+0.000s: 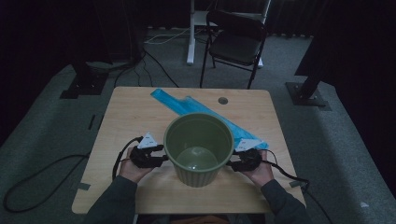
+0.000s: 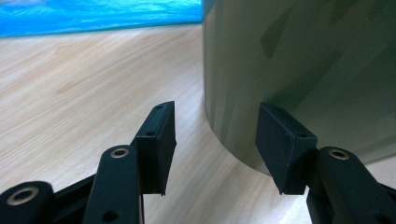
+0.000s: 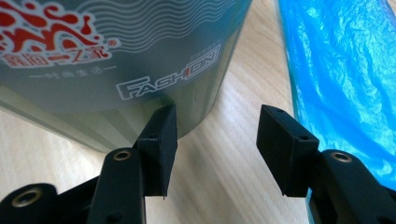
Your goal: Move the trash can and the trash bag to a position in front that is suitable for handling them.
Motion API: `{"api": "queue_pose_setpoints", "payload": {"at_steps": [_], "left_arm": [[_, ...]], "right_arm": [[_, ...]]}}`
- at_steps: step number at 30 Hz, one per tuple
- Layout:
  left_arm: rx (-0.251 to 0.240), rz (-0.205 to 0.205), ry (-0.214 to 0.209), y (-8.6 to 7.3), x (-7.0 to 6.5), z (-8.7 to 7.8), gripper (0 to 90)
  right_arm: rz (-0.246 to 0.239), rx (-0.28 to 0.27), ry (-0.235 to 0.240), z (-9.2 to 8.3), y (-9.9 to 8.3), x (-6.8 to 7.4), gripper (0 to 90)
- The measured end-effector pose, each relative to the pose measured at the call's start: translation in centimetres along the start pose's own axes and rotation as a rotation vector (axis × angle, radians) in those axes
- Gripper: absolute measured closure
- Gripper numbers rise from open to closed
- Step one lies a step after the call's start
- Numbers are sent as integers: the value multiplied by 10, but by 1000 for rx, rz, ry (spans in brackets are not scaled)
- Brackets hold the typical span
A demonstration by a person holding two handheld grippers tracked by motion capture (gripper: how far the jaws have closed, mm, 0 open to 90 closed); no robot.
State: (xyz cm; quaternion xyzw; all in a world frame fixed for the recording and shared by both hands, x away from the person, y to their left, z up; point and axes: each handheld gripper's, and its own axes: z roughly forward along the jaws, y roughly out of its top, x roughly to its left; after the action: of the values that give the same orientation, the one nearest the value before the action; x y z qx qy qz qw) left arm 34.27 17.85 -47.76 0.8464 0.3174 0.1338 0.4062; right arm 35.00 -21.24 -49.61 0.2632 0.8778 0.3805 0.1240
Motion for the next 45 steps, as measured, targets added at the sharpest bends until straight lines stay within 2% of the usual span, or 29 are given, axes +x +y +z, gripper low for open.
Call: {"api": "queue_pose_setpoints", "payload": {"at_steps": [1, 2, 4, 5, 8, 11, 13, 16, 18, 21, 22, 24, 25, 28, 31, 36, 40, 43, 44, 45], "left_arm": [[0, 0, 0, 0, 0, 0, 481], [4, 1, 22, 0, 5, -1, 484], [5, -7, 37, 0, 10, -1, 484], [5, -7, 37, 0, 10, -1, 483], [6, -18, 78, 2, 20, -1, 489], [1, -32, 92, 2, 26, 0, 500], [-7, -55, 106, 2, 33, 1, 505], [-13, -86, 92, -1, 39, 1, 485], [-13, -83, 95, -1, 39, 1, 485], [-13, -83, 97, -1, 39, 2, 485], [-10, -80, 99, -1, 39, 2, 485], [-8, -83, 98, -1, 40, 4, 485], [-8, -83, 98, -1, 40, 4, 485], [-4, -87, 98, -2, 41, 6, 485], [-1, -90, 98, -2, 43, 7, 485], [-2, -85, 99, -2, 43, 8, 485], [-2, -92, 97, -1, 43, 9, 485], [-6, -95, 98, -1, 44, 9, 486], [-8, -95, 99, -1, 43, 9, 485], [-8, -95, 99, -1, 43, 9, 485]], "right_arm": [[0, 0, 0, 0, 0, 0, 473], [14, 10, 4, 5, 6, 0, 473], [18, 13, 5, 9, 10, 0, 473], [18, 13, 5, 9, 10, 0, 473], [10, 24, 4, 18, 20, -2, 474], [4, 33, -4, 25, 29, -5, 474], [19, 34, -11, 31, 34, -8, 473], [17, 28, -23, 35, 37, -11, 459], [21, 27, -43, 35, 37, -18, 460], [30, 60, -93, 35, 33, -33, 473], [30, 60, -93, 35, 33, -33, 473], [51, 94, -117, 39, 25, -48, 491], [51, 94, -117, 39, 25, -48, 491], [86, 126, -133, 45, 15, -61, 505], [103, 136, -130, 48, 12, -66, 520], [126, 176, -110, 55, 7, -72, 601], [135, 177, -103, 55, 6, -74, 664], [137, 186, -103, 53, 6, -74, 793], [149, 190, -82, 51, 5, -75, 841], [149, 190, -82, 51, 5, -75, 841]]}}
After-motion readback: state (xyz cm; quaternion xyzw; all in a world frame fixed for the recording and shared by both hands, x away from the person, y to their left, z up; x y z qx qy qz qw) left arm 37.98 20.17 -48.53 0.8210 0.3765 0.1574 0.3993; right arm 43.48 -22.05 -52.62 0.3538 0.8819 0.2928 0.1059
